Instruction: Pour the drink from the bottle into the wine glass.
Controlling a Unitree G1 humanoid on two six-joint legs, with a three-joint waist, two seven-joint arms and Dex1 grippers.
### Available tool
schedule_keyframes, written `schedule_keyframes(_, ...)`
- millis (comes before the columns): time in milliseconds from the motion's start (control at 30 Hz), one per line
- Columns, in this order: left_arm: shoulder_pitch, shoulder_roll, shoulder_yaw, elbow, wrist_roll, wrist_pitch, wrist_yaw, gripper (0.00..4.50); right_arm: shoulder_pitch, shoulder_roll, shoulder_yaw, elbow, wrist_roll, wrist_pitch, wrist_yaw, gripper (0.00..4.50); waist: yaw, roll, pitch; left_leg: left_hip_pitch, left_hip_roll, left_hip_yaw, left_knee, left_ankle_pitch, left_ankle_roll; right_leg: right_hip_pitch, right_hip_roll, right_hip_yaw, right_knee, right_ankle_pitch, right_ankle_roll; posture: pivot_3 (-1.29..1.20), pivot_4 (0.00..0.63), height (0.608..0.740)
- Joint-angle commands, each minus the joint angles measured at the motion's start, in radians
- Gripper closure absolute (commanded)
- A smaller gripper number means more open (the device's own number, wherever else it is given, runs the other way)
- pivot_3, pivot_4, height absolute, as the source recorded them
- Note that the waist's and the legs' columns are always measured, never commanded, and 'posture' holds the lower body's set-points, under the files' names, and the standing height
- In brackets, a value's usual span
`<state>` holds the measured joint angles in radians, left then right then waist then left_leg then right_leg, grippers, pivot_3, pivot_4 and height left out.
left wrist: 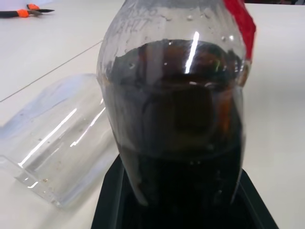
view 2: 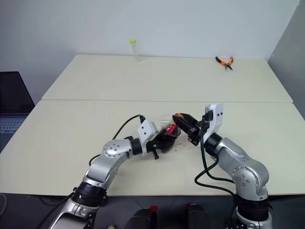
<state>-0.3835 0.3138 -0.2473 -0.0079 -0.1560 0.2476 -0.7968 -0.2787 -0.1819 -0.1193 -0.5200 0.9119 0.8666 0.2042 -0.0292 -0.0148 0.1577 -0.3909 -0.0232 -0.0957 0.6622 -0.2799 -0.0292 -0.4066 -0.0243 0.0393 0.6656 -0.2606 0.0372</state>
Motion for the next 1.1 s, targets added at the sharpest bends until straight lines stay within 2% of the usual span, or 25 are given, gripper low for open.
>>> schedule_keyframes(33, 0.004, -0.005, -0.005, -0.034, -0.003, -0.025, -0.002, 3.65, -0.023, 0.040, -0.043, -0.045, 0.157, -0.007, -0.030, 3.27, 0.000, 0.000, 0.000, 0.000, 0.000, 0.000, 0.000, 0.000, 0.000, 0.000, 0.000, 0.000, 0.000, 0.000, 0.000, 0.00, 0.150, 0.740)
schedule_keyframes(167, 0.005, -0.007, -0.006, -0.034, -0.003, -0.027, -0.002, 3.66, -0.025, 0.015, -0.060, -0.048, 0.184, 0.000, -0.054, 3.27, 0.000, 0.000, 0.000, 0.000, 0.000, 0.000, 0.000, 0.000, 0.000, 0.000, 0.000, 0.000, 0.000, 0.000, 0.000, 0.00, 0.150, 0.740)
schedule_keyframes(433, 0.007, -0.007, -0.006, -0.034, -0.003, -0.029, -0.001, 3.69, -0.023, -0.151, 0.018, -0.102, 0.029, -0.046, 0.041, 3.27, -0.001, 0.000, 0.000, 0.000, 0.000, 0.000, 0.000, 0.000, 0.000, 0.000, 0.000, 0.000, 0.000, 0.000, 0.000, 0.00, 0.150, 0.740)
schedule_keyframes(500, 0.008, -0.007, -0.006, -0.035, -0.003, -0.028, -0.002, 3.69, -0.021, -0.170, 0.028, -0.113, 0.017, -0.054, 0.052, 2.50, -0.001, 0.000, 0.000, 0.000, 0.000, 0.000, 0.000, 0.000, 0.000, 0.000, 0.000, 0.000, 0.000, 0.000, 0.000, 0.00, 0.150, 0.740)
schedule_keyframes(633, 0.007, -0.009, -0.007, -0.032, -0.003, -0.030, -0.002, 3.70, -0.016, -0.182, 0.048, -0.138, 0.015, -0.055, 0.060, 1.25, 0.000, 0.000, 0.000, 0.000, 0.000, 0.000, 0.000, 0.000, 0.000, 0.000, 0.000, 0.000, 0.000, 0.000, 0.000, 0.00, 0.150, 0.740)
schedule_keyframes(767, 0.007, -0.010, -0.008, -0.031, -0.003, -0.030, -0.001, 3.71, -0.022, -0.195, 0.053, -0.149, -0.003, -0.063, 0.058, 1.24, 0.000, 0.000, 0.000, 0.000, 0.000, 0.000, 0.000, 0.000, 0.000, 0.000, 0.000, 0.000, 0.000, 0.000, 0.000, 0.00, 0.150, 0.740)
schedule_keyframes(933, 0.006, -0.012, -0.010, -0.029, -0.003, -0.031, -0.001, 3.71, -0.049, -0.228, 0.100, -0.116, -0.155, -0.106, 0.039, 1.24, 0.000, 0.000, 0.000, 0.000, 0.000, 0.000, 0.000, 0.000, 0.000, 0.000, 0.000, 0.000, 0.000, 0.000, 0.000, 0.00, 0.150, 0.740)
schedule_keyframes(1100, 0.002, -0.013, -0.010, -0.025, -0.002, -0.032, -0.001, 3.71, -0.031, -0.242, 0.110, -0.087, -0.229, -0.129, 0.055, 1.24, 0.000, 0.000, 0.000, 0.000, 0.000, 0.000, 0.000, 0.000, 0.000, 0.000, 0.000, 0.000, 0.000, 0.000, 0.000, 0.00, 0.150, 0.740)
